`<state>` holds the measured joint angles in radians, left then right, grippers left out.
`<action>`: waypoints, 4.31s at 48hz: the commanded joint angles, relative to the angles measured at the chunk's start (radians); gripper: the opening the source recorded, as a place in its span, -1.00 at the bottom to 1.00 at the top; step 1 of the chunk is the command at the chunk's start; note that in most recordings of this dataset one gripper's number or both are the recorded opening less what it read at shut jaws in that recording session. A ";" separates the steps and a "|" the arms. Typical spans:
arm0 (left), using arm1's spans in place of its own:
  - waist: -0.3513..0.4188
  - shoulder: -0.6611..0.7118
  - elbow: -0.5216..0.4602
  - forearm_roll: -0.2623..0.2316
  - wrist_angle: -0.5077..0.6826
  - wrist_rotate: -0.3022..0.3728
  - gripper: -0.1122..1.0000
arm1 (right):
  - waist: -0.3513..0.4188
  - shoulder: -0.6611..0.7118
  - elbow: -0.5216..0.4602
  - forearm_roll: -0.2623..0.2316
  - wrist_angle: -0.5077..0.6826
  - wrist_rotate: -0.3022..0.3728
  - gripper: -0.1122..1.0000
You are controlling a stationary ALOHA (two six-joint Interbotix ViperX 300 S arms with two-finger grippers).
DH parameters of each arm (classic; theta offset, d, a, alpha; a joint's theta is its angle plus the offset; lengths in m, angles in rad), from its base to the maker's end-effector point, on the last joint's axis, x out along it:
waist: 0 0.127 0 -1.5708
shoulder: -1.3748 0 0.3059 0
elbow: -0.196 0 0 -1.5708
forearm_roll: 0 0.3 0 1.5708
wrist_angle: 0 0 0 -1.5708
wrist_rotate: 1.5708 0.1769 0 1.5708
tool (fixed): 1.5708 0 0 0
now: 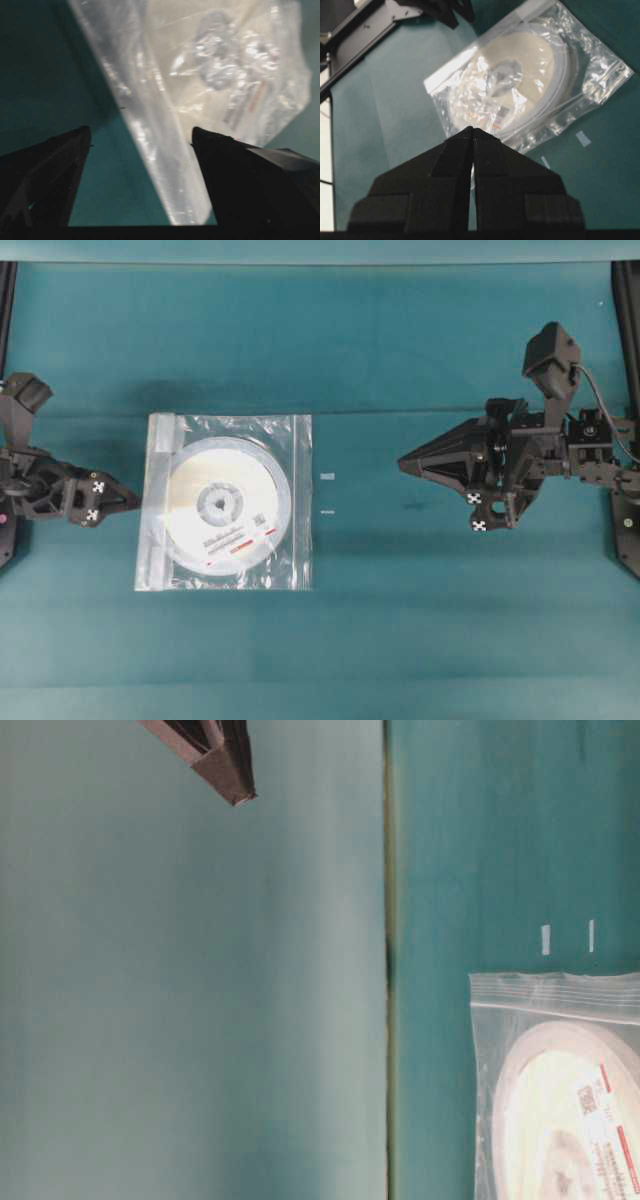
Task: Take out the reel from the clear zip bag.
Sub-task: 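Pinch the bag's left edge with the left gripper and hold it, then reach the right gripper over the bag to the reel's right rim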
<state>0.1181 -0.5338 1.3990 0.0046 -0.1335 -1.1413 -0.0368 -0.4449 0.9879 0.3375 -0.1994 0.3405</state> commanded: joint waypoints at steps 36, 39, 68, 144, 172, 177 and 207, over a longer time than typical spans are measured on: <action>0.003 0.339 -0.117 0.003 -0.186 -0.002 0.82 | -0.002 -0.003 -0.015 0.002 -0.009 0.008 -0.80; 0.003 0.345 -0.123 0.003 -0.186 -0.002 0.81 | -0.002 -0.005 -0.015 0.002 -0.009 0.008 -0.80; 0.003 0.339 -0.112 0.003 -0.186 0.006 0.01 | -0.002 -0.005 -0.014 0.002 -0.011 0.008 -0.80; 0.003 0.229 -0.078 0.009 -0.147 0.014 -0.74 | 0.025 0.411 -0.204 0.245 0.041 0.011 0.79; 0.003 0.227 -0.077 0.009 -0.147 0.015 -0.74 | -0.008 0.660 -0.362 0.284 0.064 0.008 0.62; 0.003 0.227 -0.077 0.009 -0.149 0.015 -0.74 | -0.012 0.687 -0.399 0.284 0.064 0.008 0.62; 0.003 0.229 -0.077 0.009 -0.147 0.018 -0.74 | -0.015 0.742 -0.463 0.351 0.061 0.011 0.60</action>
<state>0.1227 -0.3022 1.3284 0.0123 -0.2777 -1.1259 -0.0522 0.3053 0.5323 0.6719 -0.1319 0.3436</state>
